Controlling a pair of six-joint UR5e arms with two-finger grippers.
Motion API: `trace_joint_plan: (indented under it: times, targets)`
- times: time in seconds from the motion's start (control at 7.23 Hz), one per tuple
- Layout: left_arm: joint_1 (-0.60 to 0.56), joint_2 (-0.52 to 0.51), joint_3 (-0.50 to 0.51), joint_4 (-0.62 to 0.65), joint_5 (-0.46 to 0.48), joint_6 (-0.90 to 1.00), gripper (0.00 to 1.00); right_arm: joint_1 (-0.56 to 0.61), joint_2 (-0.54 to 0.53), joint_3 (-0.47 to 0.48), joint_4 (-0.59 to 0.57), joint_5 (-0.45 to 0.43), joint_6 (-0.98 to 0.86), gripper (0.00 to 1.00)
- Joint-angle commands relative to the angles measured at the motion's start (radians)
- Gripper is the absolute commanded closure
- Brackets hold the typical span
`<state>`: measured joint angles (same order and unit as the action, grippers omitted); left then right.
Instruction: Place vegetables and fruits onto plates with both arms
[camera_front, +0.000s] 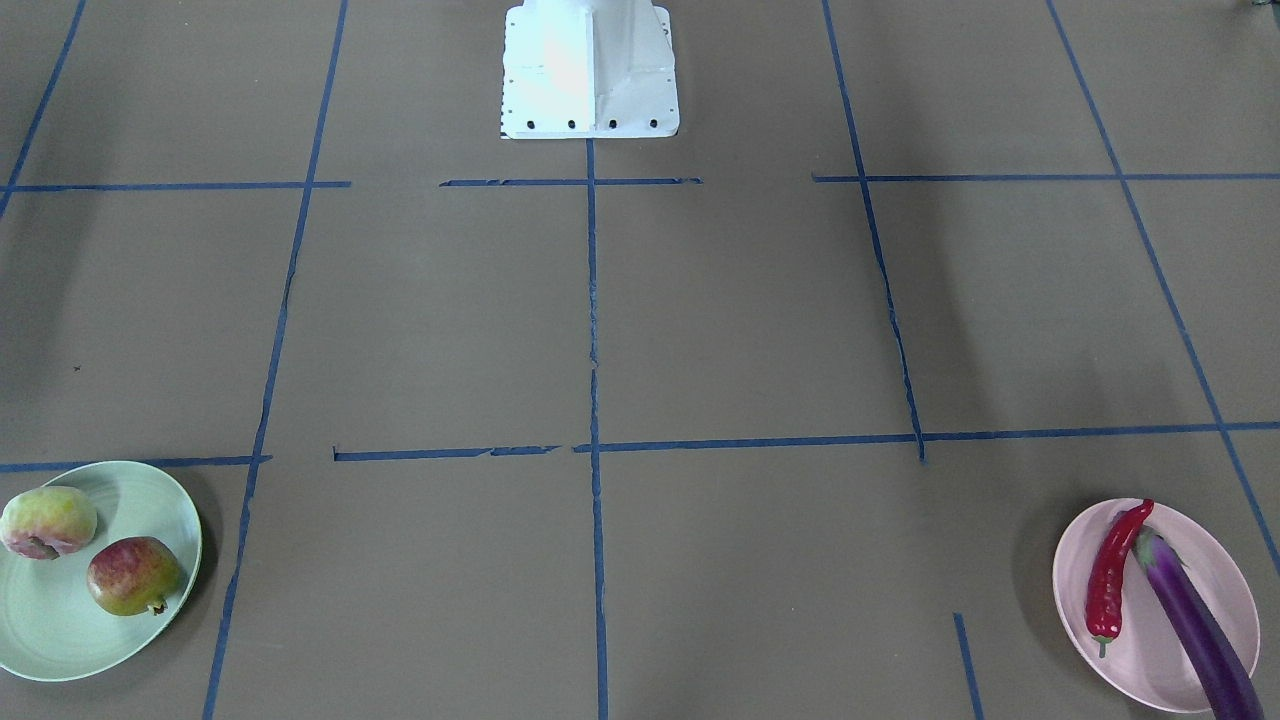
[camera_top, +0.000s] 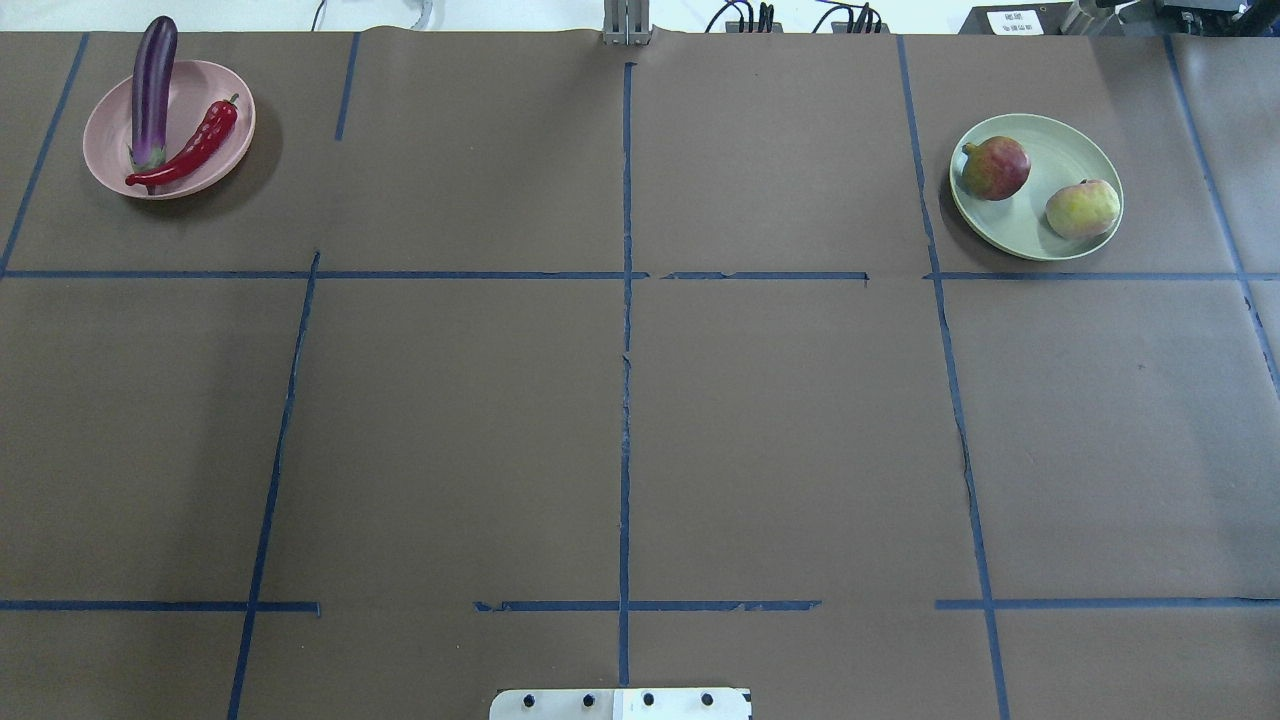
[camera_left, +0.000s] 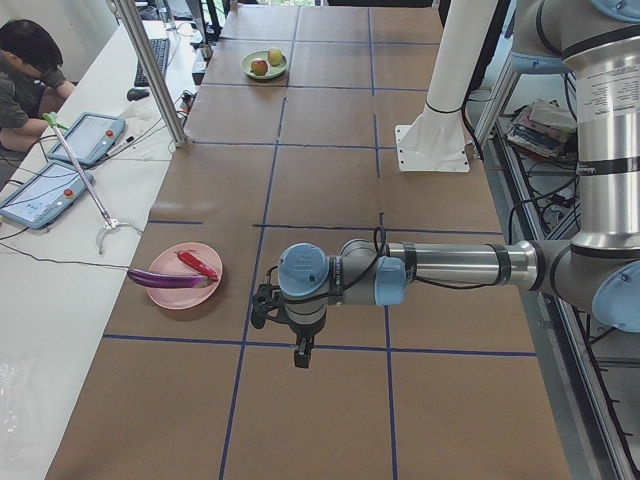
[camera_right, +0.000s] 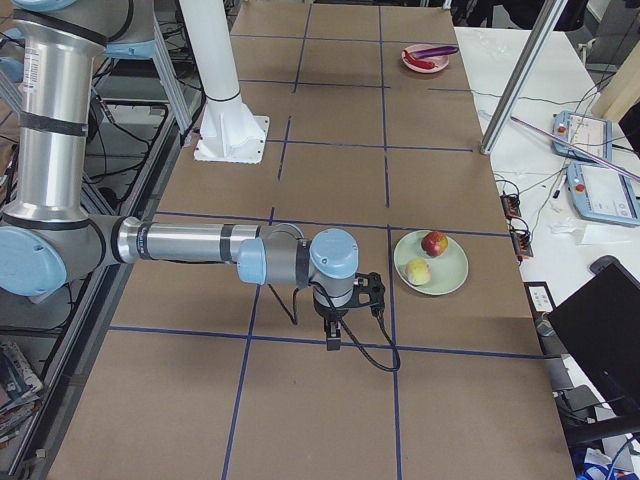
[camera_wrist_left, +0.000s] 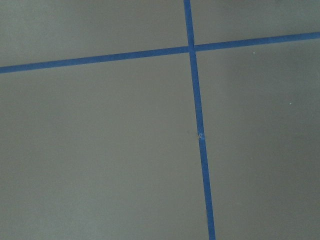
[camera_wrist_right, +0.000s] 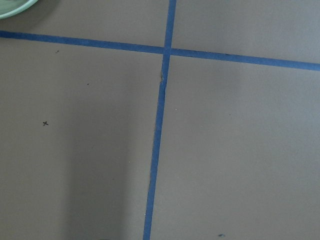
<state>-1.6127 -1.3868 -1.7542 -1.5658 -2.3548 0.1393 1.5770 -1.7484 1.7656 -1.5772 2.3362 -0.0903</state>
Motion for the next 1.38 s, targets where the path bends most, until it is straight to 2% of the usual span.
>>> trace_joint_plan:
  times: [0.0, 1.24]
  targets:
    - [-0.003, 0.002, -0.025, 0.001, 0.002, -0.007, 0.00, 0.000, 0.000, -0.002, -0.001, -0.001, 0.001, 0.00]
    - [0.002, 0.006, 0.009, -0.003, -0.001, -0.003, 0.00, 0.000, -0.019, -0.003, 0.005, 0.005, 0.001, 0.00]
